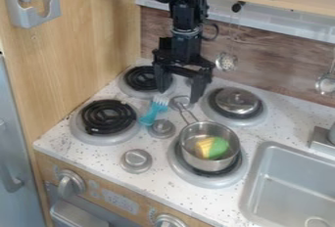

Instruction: Put the green and yellow thing on the botton left burner

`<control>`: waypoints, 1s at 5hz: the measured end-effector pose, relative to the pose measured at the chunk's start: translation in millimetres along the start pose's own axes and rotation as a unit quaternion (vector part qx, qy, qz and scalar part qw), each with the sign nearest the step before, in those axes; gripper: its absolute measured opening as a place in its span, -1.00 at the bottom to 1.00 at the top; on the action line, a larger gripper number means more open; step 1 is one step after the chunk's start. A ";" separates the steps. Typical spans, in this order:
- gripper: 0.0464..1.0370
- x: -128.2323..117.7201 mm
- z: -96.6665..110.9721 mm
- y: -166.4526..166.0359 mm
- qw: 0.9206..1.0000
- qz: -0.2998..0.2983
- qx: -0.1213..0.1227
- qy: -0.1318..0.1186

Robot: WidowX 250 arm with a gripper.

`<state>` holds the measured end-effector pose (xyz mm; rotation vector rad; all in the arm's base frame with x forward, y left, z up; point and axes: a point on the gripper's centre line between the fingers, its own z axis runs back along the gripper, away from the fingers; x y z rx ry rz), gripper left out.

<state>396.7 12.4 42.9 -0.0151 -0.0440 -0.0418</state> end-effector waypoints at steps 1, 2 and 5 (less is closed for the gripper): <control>0.92 -6.5 -15.6 -1.0 1.000 0.001 0.000 0.022; 0.92 -11.5 -22.3 -11.7 0.999 -0.011 0.016 0.038; 0.92 -29.1 -58.5 -88.0 0.985 -0.153 -0.009 0.076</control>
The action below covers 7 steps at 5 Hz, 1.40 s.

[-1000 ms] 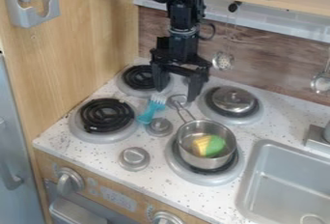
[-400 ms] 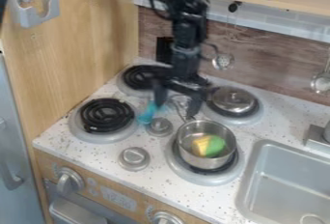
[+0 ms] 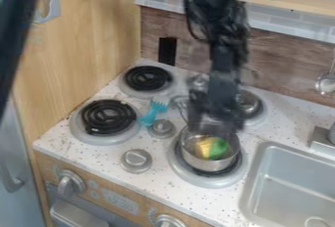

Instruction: Put the green and yellow thing on the botton left burner

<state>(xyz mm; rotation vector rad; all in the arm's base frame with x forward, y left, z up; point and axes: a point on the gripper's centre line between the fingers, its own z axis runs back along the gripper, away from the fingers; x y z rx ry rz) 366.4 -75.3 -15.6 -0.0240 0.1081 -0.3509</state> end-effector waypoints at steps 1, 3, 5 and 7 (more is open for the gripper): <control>0.92 9.4 -7.7 -3.4 1.000 -0.011 -0.008 -0.004; 0.92 17.1 -17.9 -3.7 1.000 -0.019 -0.010 0.012; 0.80 16.8 -18.0 1.9 1.000 -0.012 -0.010 0.013; 0.38 12.6 -14.1 3.0 1.000 -0.007 -0.015 0.007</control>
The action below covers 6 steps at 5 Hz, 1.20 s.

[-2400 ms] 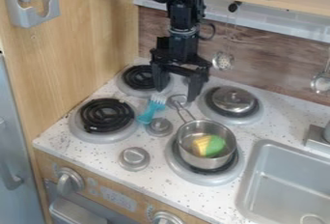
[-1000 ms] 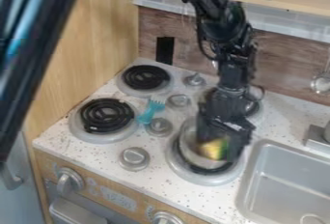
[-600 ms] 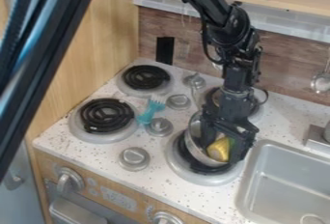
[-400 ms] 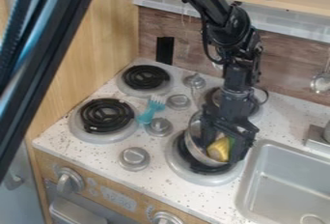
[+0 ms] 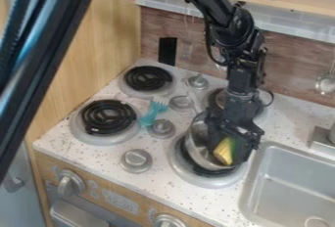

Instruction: Put the green and yellow thing on the botton left burner

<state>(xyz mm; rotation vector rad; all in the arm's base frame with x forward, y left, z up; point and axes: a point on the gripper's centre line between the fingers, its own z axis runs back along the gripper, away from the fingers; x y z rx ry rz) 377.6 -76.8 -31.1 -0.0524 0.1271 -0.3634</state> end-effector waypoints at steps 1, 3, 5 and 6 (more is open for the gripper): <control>0.38 -5.2 6.9 6.6 1.000 0.004 -0.028 -0.010; 0.38 -11.8 43.3 22.3 0.995 0.010 -0.076 -0.057; 0.38 -46.5 67.1 87.9 0.986 0.128 -0.064 -0.086; 0.38 -69.6 61.3 127.2 0.977 0.182 -0.059 -0.092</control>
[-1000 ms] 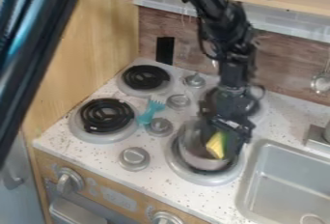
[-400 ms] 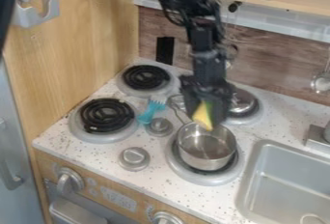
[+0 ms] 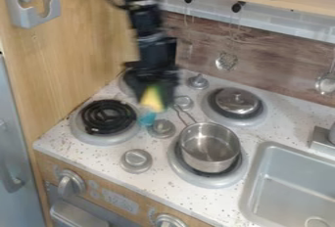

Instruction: Put the green and yellow thing on the botton left burner

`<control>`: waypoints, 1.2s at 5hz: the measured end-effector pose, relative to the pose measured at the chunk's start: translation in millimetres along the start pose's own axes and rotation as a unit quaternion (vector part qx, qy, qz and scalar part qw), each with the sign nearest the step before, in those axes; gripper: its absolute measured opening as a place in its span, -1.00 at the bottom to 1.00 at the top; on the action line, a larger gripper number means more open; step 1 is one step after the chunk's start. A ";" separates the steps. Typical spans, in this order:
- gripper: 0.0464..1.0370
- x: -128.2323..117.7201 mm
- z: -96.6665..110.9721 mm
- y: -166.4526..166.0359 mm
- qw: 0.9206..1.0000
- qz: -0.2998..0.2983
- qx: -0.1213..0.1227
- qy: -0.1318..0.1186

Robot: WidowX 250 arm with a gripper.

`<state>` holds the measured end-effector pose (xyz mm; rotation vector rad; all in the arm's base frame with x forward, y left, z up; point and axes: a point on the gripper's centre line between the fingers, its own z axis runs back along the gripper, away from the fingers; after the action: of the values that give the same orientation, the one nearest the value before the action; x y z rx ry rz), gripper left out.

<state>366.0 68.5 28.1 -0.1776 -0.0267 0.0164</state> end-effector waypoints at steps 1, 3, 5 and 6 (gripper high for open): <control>0.38 -3.3 5.4 29.6 0.999 0.030 0.004 -0.016; 0.38 1.7 -4.4 70.0 0.997 0.058 0.045 -0.031; 0.38 9.8 -35.7 92.8 0.992 0.081 0.100 0.012; 0.38 15.0 -37.7 100.1 0.990 0.085 0.111 0.027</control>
<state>380.6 160.6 -26.3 0.0423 0.0453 0.1835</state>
